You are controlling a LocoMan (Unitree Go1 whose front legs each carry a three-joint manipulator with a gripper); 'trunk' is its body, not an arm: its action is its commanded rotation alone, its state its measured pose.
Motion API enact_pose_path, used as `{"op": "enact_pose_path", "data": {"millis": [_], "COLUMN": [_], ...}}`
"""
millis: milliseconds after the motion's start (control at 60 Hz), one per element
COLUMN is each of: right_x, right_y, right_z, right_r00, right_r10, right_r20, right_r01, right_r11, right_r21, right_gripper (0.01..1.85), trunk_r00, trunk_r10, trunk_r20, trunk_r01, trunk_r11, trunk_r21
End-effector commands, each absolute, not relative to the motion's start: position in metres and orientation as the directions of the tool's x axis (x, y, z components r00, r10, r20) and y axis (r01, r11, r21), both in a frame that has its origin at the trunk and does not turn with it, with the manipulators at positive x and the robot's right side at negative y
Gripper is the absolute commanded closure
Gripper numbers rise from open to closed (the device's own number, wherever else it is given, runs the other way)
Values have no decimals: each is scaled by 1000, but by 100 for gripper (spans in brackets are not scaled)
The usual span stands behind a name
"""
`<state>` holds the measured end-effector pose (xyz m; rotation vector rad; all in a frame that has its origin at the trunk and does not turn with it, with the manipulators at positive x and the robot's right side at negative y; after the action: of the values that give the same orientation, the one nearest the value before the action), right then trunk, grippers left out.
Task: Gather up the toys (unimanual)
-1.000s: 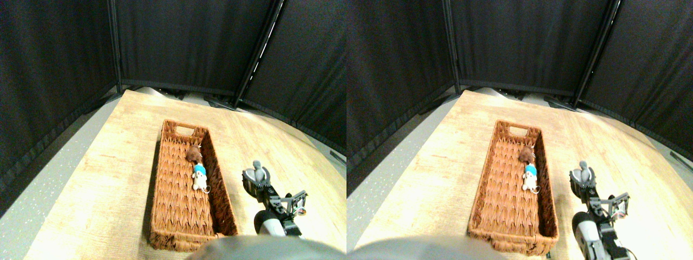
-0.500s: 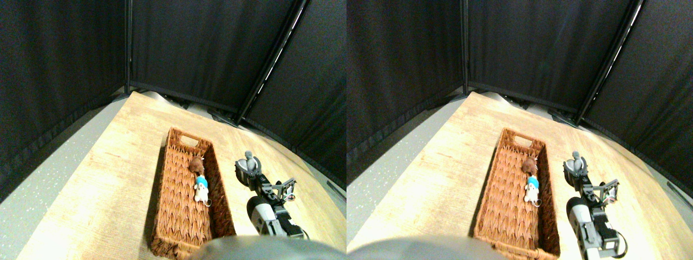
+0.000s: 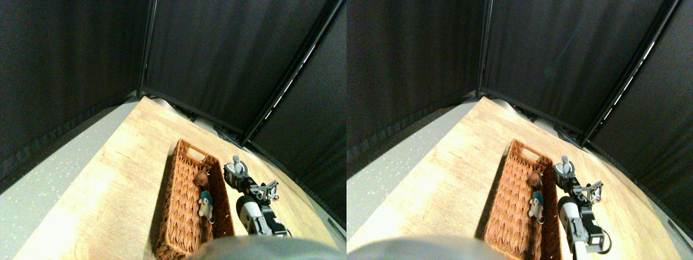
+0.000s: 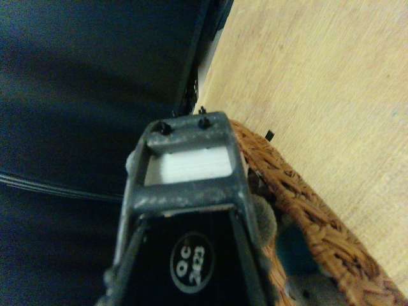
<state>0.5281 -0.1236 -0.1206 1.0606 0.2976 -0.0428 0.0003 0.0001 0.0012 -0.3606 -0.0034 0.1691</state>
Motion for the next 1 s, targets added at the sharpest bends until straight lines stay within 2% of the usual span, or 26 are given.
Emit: {"op": "enact_pose_path", "data": {"millis": [17, 367, 533, 550, 567, 650, 667, 733, 850, 1000], "right_x": [532, 537, 535, 535, 535, 533, 533, 531, 530, 529], "right_y": [-115, -92, -85, -84, -84, -87, -87, -88, -95, -105], "right_z": [-117, -125, -127, -127, -127, -126, -126, -126, -126, -125], "right_r00": [966, 952, 943, 942, 942, 933, 933, 934, 938, 948], "right_r10": [133, 183, 191, 194, 194, 212, 212, 204, 209, 183], "right_r20": [-220, -247, -273, -274, -274, -290, -290, -294, -275, -260], "right_r01": [131, 135, 143, 139, 139, 142, 142, 152, 131, 140], "right_r11": [482, 472, 508, 519, 519, 523, 523, 516, 520, 496], "right_r21": [866, 871, 849, 844, 844, 841, 841, 843, 844, 857], "right_gripper": [179, 179, 180, 166, 166, 103, 103, 81, 73, 76], "trunk_r00": [979, 973, 972, 972, 972, 972, 972, 974, 976, 979], "trunk_r10": [200, 224, 229, 229, 229, 229, 229, 219, 212, 196], "trunk_r20": [-39, -49, -54, -54, -55, -55, -55, -53, -50, -47], "trunk_r01": [-200, -225, -232, -232, -232, -232, -232, -223, -215, -200], "trunk_r11": [907, 892, 889, 889, 890, 890, 890, 896, 902, 912], "trunk_r21": [-371, -392, -395, -395, -393, -393, -393, -383, -375, -357]}}
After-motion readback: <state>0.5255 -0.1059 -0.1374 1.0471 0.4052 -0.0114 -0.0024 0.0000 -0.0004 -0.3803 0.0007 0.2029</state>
